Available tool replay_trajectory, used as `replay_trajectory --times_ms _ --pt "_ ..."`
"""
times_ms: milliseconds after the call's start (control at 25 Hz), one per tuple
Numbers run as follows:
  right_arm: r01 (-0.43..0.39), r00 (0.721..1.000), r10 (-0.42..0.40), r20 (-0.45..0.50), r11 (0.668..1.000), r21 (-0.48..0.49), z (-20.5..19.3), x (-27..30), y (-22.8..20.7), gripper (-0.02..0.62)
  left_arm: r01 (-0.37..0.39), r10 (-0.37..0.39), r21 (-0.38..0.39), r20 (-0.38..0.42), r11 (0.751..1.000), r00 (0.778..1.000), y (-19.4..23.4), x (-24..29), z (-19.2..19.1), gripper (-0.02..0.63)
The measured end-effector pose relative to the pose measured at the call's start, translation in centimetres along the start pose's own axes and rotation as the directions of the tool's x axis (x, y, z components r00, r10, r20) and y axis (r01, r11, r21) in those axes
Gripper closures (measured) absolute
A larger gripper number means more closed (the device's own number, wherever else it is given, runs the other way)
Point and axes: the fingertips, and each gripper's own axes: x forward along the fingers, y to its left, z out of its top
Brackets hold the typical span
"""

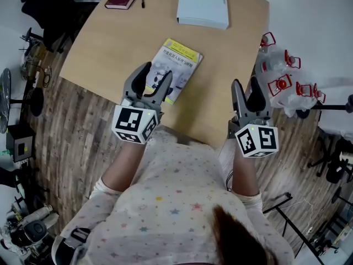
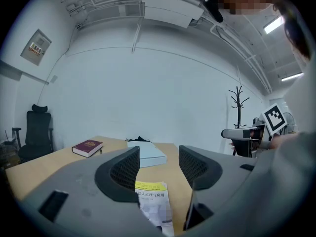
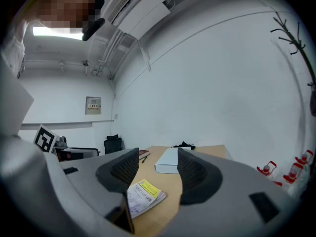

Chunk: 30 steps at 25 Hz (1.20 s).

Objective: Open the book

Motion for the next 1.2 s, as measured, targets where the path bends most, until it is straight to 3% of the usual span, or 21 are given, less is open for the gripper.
replay_trajectory --times_ms 600,920,1200 --pt "0.095 0.995 -0.094 -0.034 0.995 0.039 -2.3 0.9 -3.6 0.376 0.054 -0.058 -0.034 -0.150 0.998 0.987 -0.5 5.6 -6.4 0.377" --pt "0.125 0.990 -0.120 -0.071 0.990 0.065 -4.2 2.0 -4.9 0.376 0.083 -0.091 -0.043 -0.276 0.996 0.957 -0.9 8.3 -11.8 0.379" --pt "0.145 0.985 -0.135 -0.109 0.985 0.094 -6.2 2.4 -5.4 0.376 0.129 -0.121 -0.004 -0.362 0.992 0.924 -1.9 10.1 -16.0 0.391"
